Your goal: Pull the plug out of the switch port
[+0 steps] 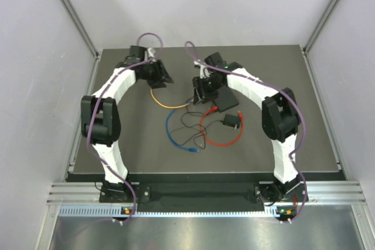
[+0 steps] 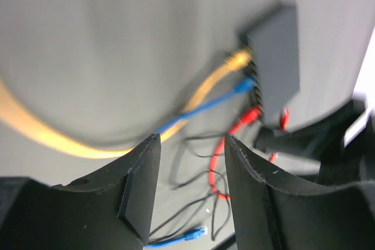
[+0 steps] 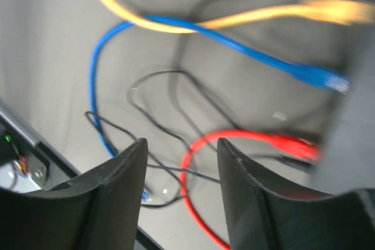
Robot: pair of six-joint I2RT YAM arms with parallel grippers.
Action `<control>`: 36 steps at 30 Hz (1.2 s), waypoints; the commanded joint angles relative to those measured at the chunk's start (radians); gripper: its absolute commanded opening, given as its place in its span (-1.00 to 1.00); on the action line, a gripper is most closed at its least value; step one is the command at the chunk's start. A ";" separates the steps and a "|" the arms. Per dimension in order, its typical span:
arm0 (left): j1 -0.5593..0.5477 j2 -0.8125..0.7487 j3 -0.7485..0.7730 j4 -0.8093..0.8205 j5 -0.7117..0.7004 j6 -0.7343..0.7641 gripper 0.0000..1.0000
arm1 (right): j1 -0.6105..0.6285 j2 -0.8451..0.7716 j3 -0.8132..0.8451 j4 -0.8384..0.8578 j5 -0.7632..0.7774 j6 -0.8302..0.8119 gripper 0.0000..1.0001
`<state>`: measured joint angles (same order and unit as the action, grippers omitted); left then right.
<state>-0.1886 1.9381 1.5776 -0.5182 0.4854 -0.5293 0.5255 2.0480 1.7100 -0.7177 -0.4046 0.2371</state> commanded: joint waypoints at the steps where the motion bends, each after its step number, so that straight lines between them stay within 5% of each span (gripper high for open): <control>1: 0.092 -0.088 -0.050 -0.023 -0.013 -0.017 0.05 | 0.063 0.055 0.117 -0.077 0.020 -0.071 0.05; 17: 0.107 -0.097 -0.053 -0.046 0.038 0.032 0.05 | 0.149 0.187 0.185 -0.129 0.044 -0.078 -0.03; 20: 0.106 -0.094 -0.054 -0.043 0.048 0.031 0.04 | 0.154 0.186 0.163 -0.129 0.040 -0.085 -0.17; 24: 0.106 -0.091 -0.054 -0.040 0.055 0.029 0.04 | 0.154 0.144 0.094 -0.115 0.023 -0.091 -0.60; 36: 0.104 -0.054 -0.053 0.020 0.126 -0.011 0.03 | 0.153 -0.063 -0.203 -0.026 -0.162 -0.157 -1.00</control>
<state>-0.0860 1.8877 1.5230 -0.5453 0.5602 -0.5301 0.6632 2.0876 1.5349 -0.7845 -0.4942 0.1043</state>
